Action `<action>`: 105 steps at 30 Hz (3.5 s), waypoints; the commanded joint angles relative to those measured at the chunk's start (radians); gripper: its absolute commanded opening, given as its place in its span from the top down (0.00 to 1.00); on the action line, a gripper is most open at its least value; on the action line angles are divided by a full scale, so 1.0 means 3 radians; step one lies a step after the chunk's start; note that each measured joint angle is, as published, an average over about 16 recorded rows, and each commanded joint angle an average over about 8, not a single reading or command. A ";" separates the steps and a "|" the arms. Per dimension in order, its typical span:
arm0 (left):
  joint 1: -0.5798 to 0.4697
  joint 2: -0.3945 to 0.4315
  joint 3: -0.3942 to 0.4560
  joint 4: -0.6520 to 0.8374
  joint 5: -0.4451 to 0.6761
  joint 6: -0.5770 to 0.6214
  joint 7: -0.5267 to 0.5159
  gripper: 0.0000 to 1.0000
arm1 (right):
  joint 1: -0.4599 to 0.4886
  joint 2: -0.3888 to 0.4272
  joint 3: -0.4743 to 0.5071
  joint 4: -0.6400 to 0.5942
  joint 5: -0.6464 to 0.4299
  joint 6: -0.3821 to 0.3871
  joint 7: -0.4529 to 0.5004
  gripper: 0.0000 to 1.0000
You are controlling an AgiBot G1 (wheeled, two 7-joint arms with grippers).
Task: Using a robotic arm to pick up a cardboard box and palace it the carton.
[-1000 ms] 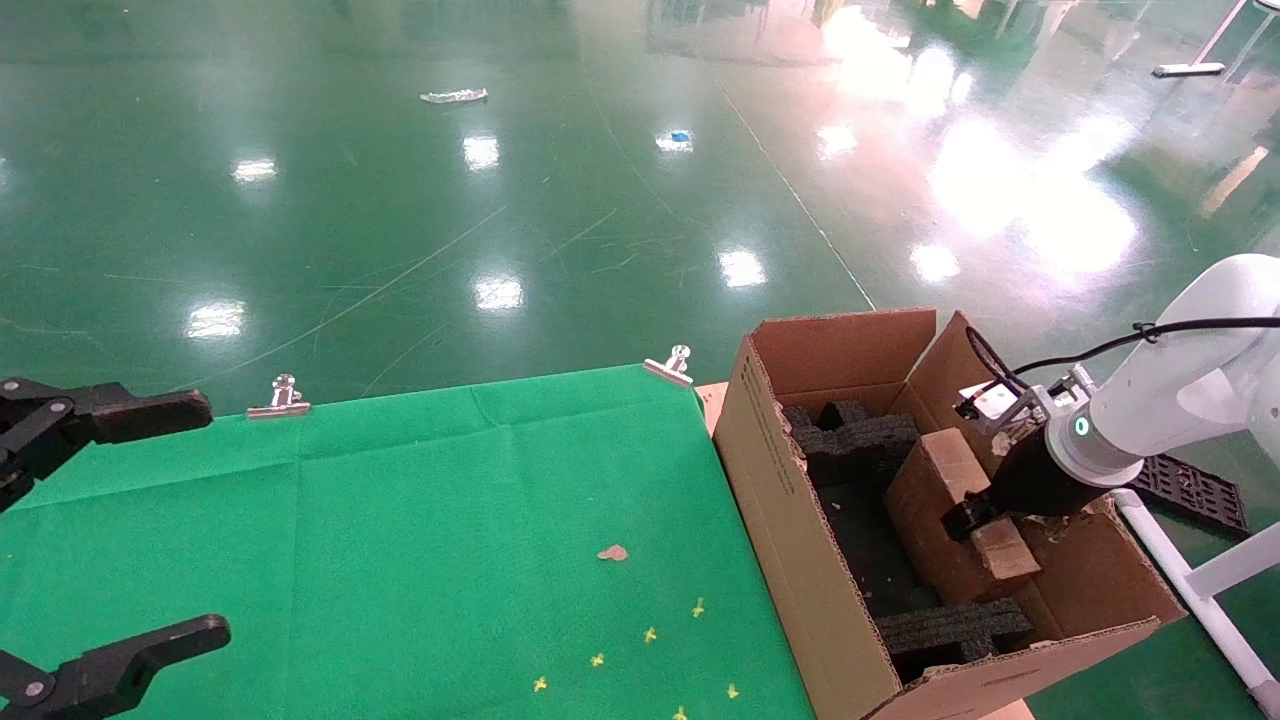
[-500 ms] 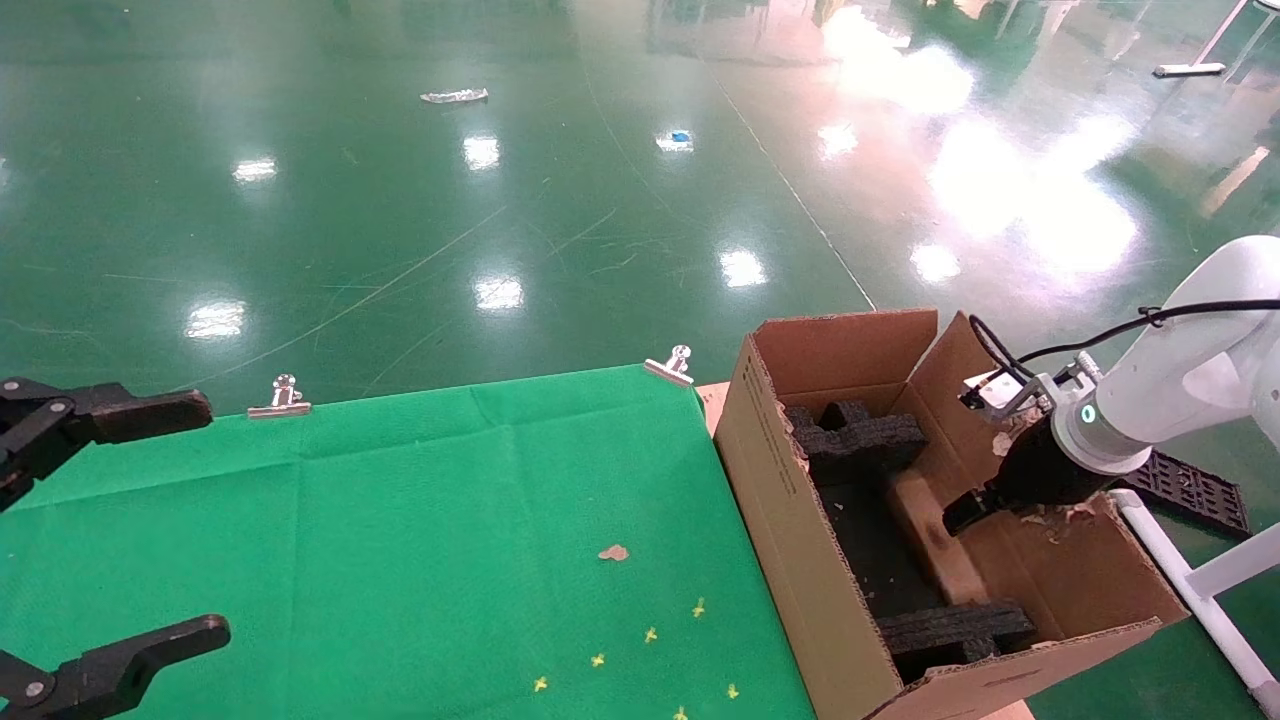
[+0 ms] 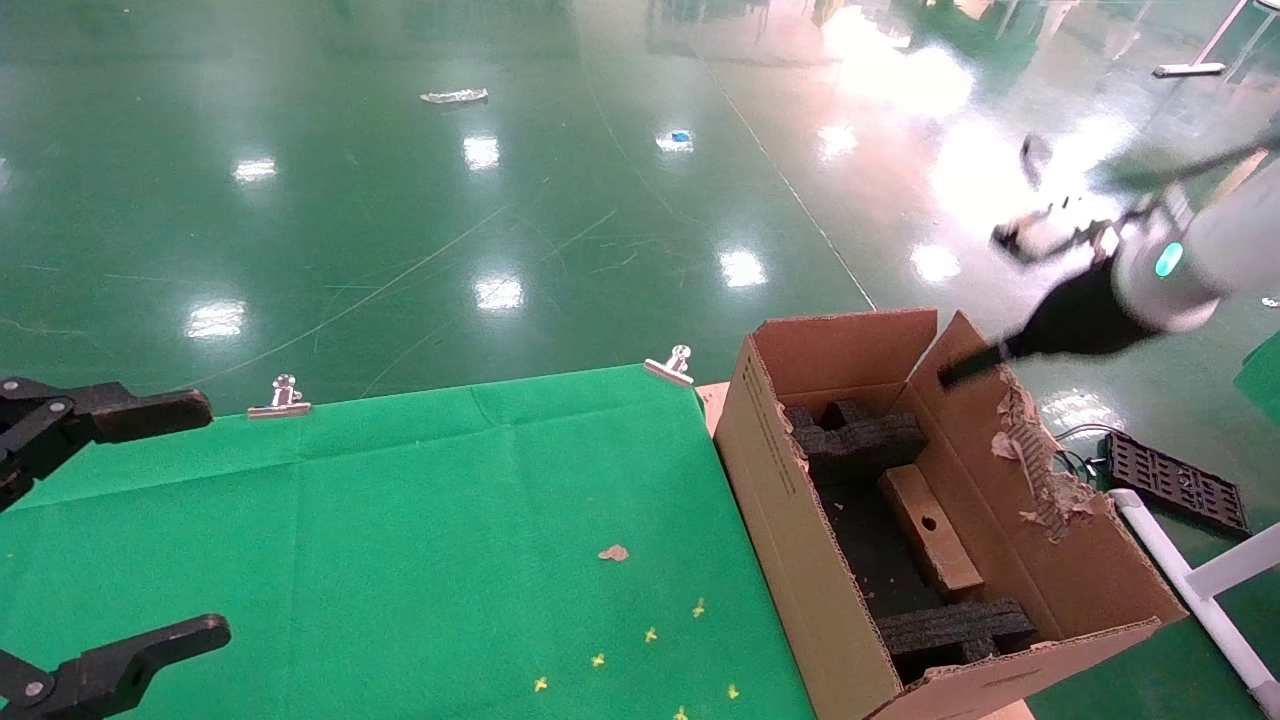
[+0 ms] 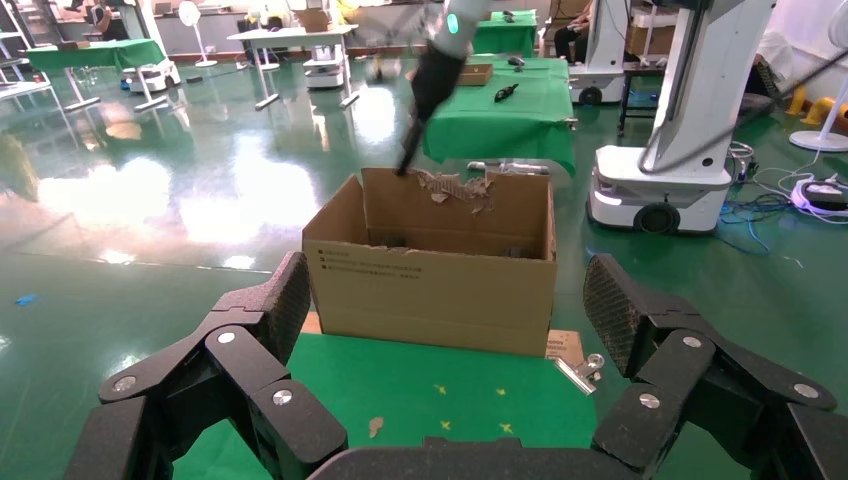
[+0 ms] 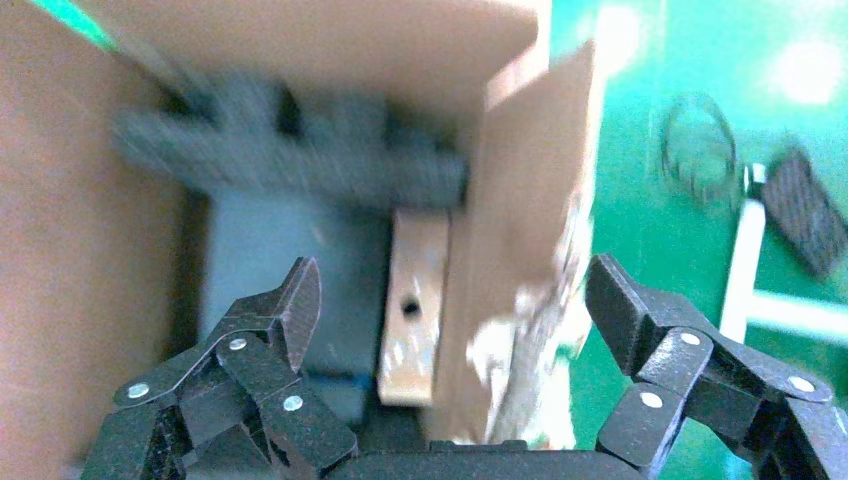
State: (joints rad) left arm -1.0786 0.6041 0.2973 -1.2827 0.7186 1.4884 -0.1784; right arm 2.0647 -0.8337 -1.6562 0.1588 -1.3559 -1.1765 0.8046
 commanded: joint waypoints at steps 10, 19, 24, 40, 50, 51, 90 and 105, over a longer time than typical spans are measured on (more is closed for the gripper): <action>0.0000 -0.0001 0.0002 0.0000 -0.0001 -0.0001 0.0001 0.00 | 0.0797 0.0278 0.0114 0.0551 0.0073 -0.0160 -0.0106 0.00; 0.0000 -0.0001 0.0002 0.0002 -0.0003 -0.0002 0.0002 0.00 | 0.0779 0.0416 0.0241 0.0893 0.0141 -0.0171 -0.0017 0.00; -0.0001 -0.0001 0.0003 0.0003 -0.0004 -0.0001 0.0003 0.00 | 0.0500 0.0446 0.0549 0.1107 0.0280 -0.0234 -0.0153 0.00; -0.0002 -0.0002 0.0006 0.0004 -0.0006 -0.0001 0.0004 0.00 | -0.0621 0.0533 0.1741 0.1887 0.0812 -0.0479 -0.0715 0.00; -0.0002 -0.0003 0.0008 0.0004 -0.0007 -0.0002 0.0005 0.00 | -0.1323 0.0588 0.2487 0.2375 0.1146 -0.0632 -0.1066 0.00; -0.0003 -0.0003 0.0008 0.0004 -0.0007 -0.0002 0.0005 0.00 | -0.1394 0.0593 0.2562 0.2425 0.1179 -0.0647 -0.1102 0.00; -0.0003 -0.0005 0.0013 0.0005 -0.0011 -0.0006 0.0008 0.00 | -0.3397 0.0749 0.4691 0.3809 0.2135 -0.1084 -0.2082 0.00; -0.0003 -0.0005 0.0013 0.0005 -0.0011 -0.0006 0.0008 0.00 | -0.3324 0.0745 0.4613 0.3764 0.2098 -0.1068 -0.2061 0.00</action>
State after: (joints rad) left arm -1.0796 0.6026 0.3011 -1.2811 0.7152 1.4866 -0.1761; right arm 1.0670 -0.6103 -0.2718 1.2884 -0.7266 -1.4971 0.1861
